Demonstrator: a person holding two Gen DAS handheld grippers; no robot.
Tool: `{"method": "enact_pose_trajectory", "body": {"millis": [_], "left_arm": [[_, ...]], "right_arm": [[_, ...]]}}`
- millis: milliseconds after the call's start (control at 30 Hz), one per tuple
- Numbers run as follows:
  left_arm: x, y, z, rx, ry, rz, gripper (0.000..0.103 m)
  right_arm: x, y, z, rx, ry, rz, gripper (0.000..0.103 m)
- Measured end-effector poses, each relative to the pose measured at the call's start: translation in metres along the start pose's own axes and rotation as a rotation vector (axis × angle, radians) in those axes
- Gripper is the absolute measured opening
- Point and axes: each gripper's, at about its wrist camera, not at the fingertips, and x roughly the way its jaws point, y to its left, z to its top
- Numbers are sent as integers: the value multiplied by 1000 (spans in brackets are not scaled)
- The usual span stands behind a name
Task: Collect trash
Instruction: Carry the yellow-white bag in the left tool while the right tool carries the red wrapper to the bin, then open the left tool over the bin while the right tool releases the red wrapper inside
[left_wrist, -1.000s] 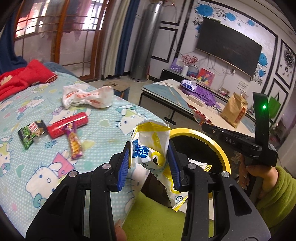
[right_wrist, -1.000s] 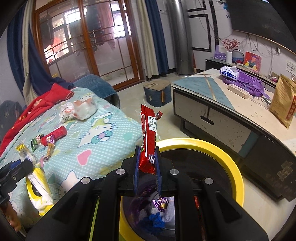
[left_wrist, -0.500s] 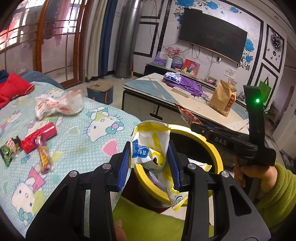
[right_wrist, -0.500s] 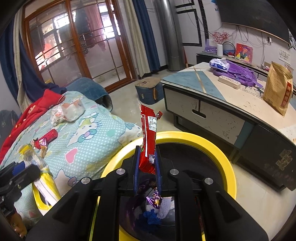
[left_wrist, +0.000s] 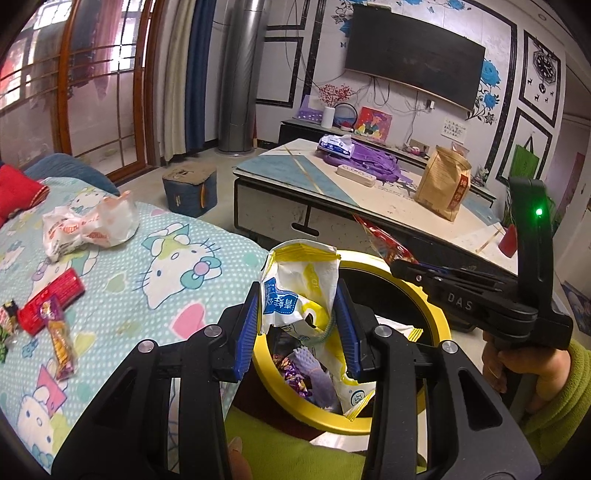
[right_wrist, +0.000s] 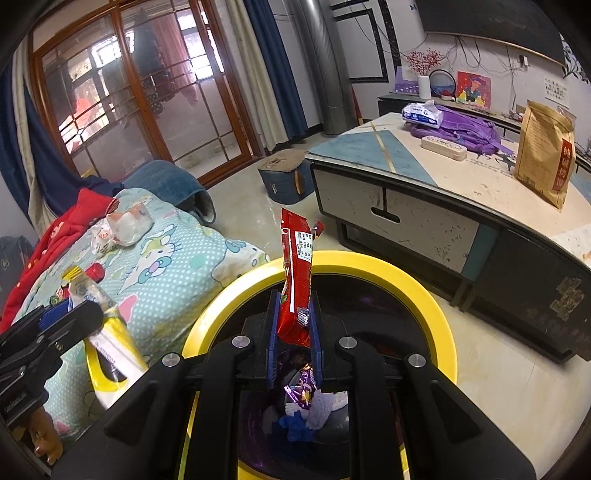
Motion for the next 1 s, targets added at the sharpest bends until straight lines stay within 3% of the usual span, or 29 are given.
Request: {"method": "enact_pose_trajectory", "body": {"millis": [767, 833, 900, 1000], "left_arm": [[40, -7, 1, 9, 78, -12, 33], [40, -8, 0, 7, 81, -15, 33], [40, -9, -1, 14, 78, -11, 33], [39, -11, -2, 26, 70, -8, 39]], "right_arm": [[28, -24, -8, 129, 113, 5, 15], [28, -25, -8, 145, 114, 13, 17], [27, -28, -8, 162, 115, 17, 31], [26, -34, -8, 204, 112, 22, 39]]}}
